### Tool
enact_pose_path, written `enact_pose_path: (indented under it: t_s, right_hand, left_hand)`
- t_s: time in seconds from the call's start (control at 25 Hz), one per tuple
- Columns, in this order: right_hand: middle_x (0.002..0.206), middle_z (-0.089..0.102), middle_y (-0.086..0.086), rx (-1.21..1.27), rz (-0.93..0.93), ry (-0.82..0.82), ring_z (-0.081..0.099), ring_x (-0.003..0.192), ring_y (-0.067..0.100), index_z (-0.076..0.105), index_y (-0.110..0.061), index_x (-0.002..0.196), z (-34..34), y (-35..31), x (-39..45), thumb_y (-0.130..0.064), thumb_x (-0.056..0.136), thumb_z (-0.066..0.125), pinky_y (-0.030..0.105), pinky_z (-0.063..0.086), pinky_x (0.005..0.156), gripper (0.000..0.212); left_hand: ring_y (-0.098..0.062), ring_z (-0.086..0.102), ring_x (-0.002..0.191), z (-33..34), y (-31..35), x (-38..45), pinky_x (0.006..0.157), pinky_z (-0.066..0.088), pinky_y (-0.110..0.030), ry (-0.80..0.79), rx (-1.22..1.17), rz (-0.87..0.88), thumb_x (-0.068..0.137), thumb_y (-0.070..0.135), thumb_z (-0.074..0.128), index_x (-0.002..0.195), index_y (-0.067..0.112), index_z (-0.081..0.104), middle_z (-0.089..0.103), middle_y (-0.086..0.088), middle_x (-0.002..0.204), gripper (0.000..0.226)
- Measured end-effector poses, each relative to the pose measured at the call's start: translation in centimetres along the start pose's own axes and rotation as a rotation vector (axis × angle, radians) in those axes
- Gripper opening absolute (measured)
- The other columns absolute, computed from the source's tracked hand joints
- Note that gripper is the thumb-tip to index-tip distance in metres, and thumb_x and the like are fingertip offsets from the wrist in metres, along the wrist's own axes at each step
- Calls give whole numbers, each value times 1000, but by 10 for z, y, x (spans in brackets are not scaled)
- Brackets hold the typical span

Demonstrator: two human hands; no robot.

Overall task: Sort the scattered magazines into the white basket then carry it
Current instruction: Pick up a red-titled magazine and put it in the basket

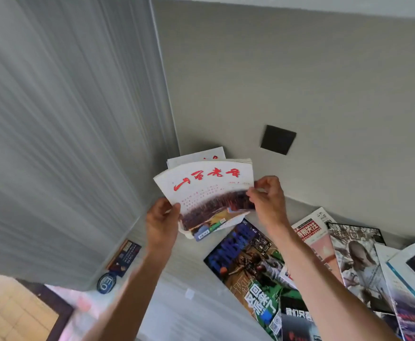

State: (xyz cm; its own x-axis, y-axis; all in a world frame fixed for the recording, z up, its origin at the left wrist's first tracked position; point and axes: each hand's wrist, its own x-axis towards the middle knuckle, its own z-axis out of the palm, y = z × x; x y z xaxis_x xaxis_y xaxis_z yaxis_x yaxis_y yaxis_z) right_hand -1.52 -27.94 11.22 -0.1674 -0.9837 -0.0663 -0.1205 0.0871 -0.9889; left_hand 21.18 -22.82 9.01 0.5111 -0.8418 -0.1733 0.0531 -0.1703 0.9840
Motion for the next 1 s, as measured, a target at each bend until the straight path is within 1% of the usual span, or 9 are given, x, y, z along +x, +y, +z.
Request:
enact_pose_path:
  t_s: [0.12,0.2,0.28,0.44,0.6,0.72,0.8,0.88,1.0]
  right_hand:
    - [92,65,-11,-80,-23,-23,67,87,12,56,-29,80,35,0,41,-5,89,59,15,54,61,26]
    - [103,66,-7,-130,-7,-108,66,100,13,60,-33,85,49,12,57,-3,91,54,11,53,65,31]
    - [116,63,-4,-153,13,-170,62,110,10,61,-32,97,56,27,65,1,91,52,6,49,68,35]
    - [124,61,6,-127,88,-161,59,107,9,59,-24,118,58,44,78,2,89,56,6,48,61,39]
    - [135,54,15,-260,193,-288,52,122,19,49,-22,134,58,55,87,4,89,51,23,47,82,52]
    - [143,49,11,-436,212,-412,46,132,23,43,-24,140,54,63,96,6,85,46,35,46,99,63]
    - [144,49,8,-605,167,-379,48,130,24,46,-21,139,44,67,92,4,82,48,31,41,100,62]
    - [142,52,6,-665,166,-298,53,125,22,51,-20,135,22,82,63,0,84,51,25,40,96,55]
    - [143,53,2,-752,251,-323,61,97,8,51,-23,134,-29,135,-21,-6,89,53,23,50,77,47]
  left_hand:
    - [-16,65,74,16,11,43,59,59,-24,60,-59,-15,89,-1,63,94,7,63,70,3,84,9]
    - [-13,65,77,23,12,61,56,59,-19,27,-78,-12,90,-4,59,99,4,62,70,3,89,12]
    - [-15,66,82,26,11,74,60,60,-23,13,-68,6,91,-6,57,102,1,62,71,-4,93,15]
    - [-21,66,86,24,1,95,68,59,-32,-32,0,87,91,-6,56,93,8,63,71,-11,99,16]
    - [-21,66,86,18,-35,105,56,54,-23,-40,115,-60,91,-2,56,82,22,59,71,-10,101,26]
    - [-18,65,87,22,-48,113,64,53,-24,-26,215,-96,88,0,58,91,22,61,70,-7,106,22]
    - [-13,61,93,22,-47,111,74,47,-23,-39,251,-73,86,0,60,109,17,62,66,3,109,29]
    - [-8,59,91,20,-46,91,74,46,-18,-17,194,24,85,-2,62,117,16,60,62,12,106,36]
    - [-9,62,82,18,-72,20,66,47,-6,-95,128,90,84,-11,59,103,17,64,66,5,101,34]
